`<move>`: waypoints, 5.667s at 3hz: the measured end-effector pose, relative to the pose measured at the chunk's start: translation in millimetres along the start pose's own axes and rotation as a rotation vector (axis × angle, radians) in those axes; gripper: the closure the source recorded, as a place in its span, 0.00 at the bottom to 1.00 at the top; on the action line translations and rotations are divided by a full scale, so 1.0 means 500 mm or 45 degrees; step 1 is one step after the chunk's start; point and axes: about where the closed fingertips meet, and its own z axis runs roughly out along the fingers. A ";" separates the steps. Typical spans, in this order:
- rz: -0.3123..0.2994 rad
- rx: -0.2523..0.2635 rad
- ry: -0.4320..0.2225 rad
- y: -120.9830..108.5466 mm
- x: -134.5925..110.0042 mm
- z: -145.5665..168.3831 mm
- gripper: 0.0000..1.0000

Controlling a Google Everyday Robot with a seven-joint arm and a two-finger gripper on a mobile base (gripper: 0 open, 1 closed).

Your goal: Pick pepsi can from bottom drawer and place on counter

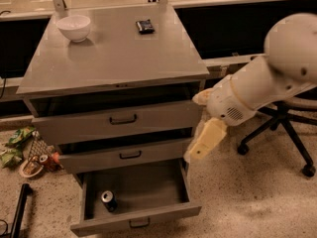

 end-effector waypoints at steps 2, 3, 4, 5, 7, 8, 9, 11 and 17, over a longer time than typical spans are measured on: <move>-0.081 0.014 -0.144 -0.012 -0.041 0.174 0.00; -0.055 0.003 -0.107 -0.012 -0.030 0.196 0.00; -0.030 0.023 -0.141 -0.047 -0.004 0.289 0.00; 0.011 0.049 -0.225 -0.108 0.044 0.429 0.00; 0.107 -0.011 -0.315 -0.153 0.131 0.637 0.00; 0.101 -0.010 -0.327 -0.152 0.126 0.652 0.00; 0.133 -0.033 -0.373 -0.138 0.139 0.710 0.00; 0.256 -0.099 -0.490 -0.121 0.199 0.963 0.00; 0.337 -0.203 -0.714 -0.105 0.204 1.316 0.00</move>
Offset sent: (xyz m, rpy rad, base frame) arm 0.0035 0.0459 -0.0480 0.0707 -0.0035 0.0602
